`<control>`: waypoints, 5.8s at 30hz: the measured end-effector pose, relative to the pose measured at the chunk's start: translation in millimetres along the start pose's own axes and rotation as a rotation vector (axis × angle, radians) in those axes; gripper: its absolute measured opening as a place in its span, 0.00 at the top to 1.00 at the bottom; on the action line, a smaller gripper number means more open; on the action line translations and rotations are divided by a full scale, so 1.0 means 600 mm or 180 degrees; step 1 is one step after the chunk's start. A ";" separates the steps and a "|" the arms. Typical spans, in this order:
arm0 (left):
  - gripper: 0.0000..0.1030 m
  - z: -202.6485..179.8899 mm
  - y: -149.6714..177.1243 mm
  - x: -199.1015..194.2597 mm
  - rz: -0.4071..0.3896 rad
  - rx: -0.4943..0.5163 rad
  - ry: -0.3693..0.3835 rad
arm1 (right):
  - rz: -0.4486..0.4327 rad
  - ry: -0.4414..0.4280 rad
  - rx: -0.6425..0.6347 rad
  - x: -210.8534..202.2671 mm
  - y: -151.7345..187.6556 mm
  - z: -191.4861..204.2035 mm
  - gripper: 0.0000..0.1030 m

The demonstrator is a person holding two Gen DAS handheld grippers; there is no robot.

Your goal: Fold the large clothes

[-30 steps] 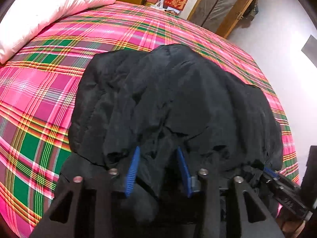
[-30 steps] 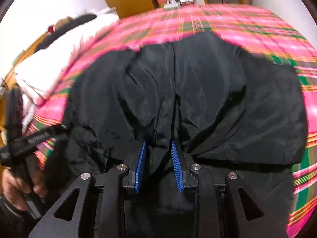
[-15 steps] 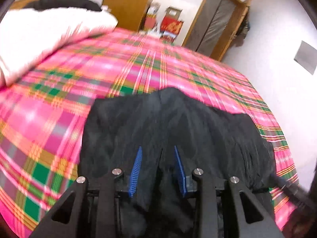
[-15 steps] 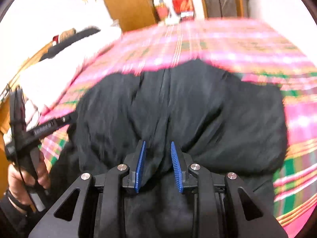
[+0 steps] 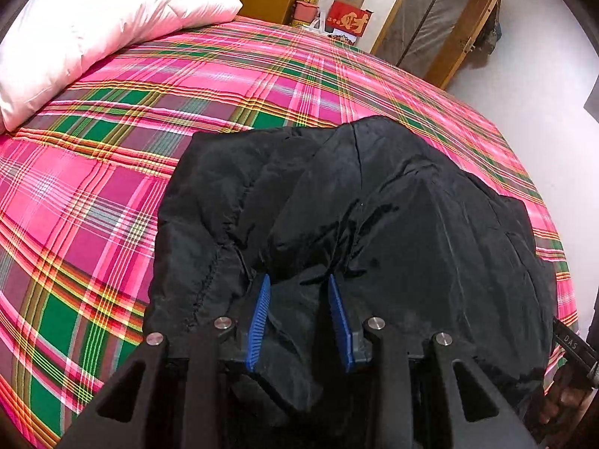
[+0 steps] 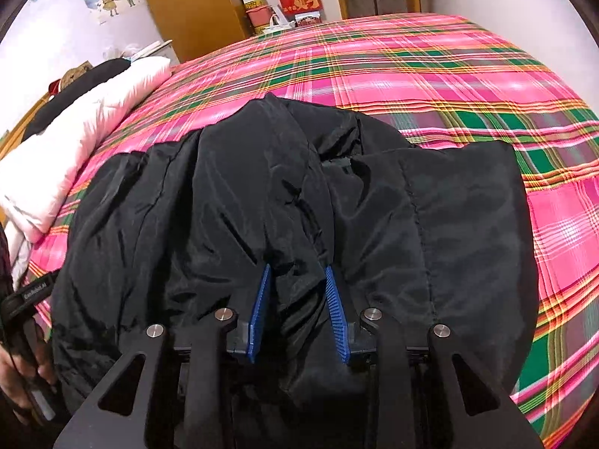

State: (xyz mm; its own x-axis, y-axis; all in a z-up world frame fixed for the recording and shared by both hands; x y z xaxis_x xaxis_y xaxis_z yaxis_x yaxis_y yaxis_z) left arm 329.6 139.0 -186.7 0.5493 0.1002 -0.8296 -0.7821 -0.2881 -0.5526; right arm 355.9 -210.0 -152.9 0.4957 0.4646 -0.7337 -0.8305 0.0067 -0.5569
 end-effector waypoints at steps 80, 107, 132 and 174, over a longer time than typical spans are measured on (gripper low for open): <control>0.59 -0.111 0.091 -0.055 0.0135 0.0999 -0.0022 | 0.0556 -0.0151 -0.0255 0.059 0.117 0.122 0.68; 0.59 -0.068 0.198 -0.198 -0.0163 0.0740 -0.0091 | 0.0254 -0.0128 -0.0046 -0.163 0.193 0.095 0.57; 0.59 0.014 0.335 -0.357 -0.0169 0.0626 -0.0309 | -0.0008 0.0007 0.0151 -0.315 0.342 0.044 0.52; 0.67 0.157 0.339 -0.211 0.0738 0.0026 -0.0460 | 0.0543 -0.0305 0.1102 -0.241 0.413 -0.070 0.72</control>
State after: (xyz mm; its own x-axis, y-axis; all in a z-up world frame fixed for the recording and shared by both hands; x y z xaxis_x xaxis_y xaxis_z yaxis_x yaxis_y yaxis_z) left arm 73.2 157.7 -201.2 0.3079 0.1676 -0.9365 -0.8847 -0.3117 -0.3466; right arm 89.1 -312.8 -201.6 0.3309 0.5653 -0.7556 -0.9435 0.2127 -0.2540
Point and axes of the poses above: each gripper's, at about its wrist camera, not at the fingertips, and x roughly the way its jaws point, z to its left, y to its underside, the point moved 6 cm from there along x, roughly the way its jaws point, and after that the axes turned 14 degrees about -y, right-handed, at the moved point
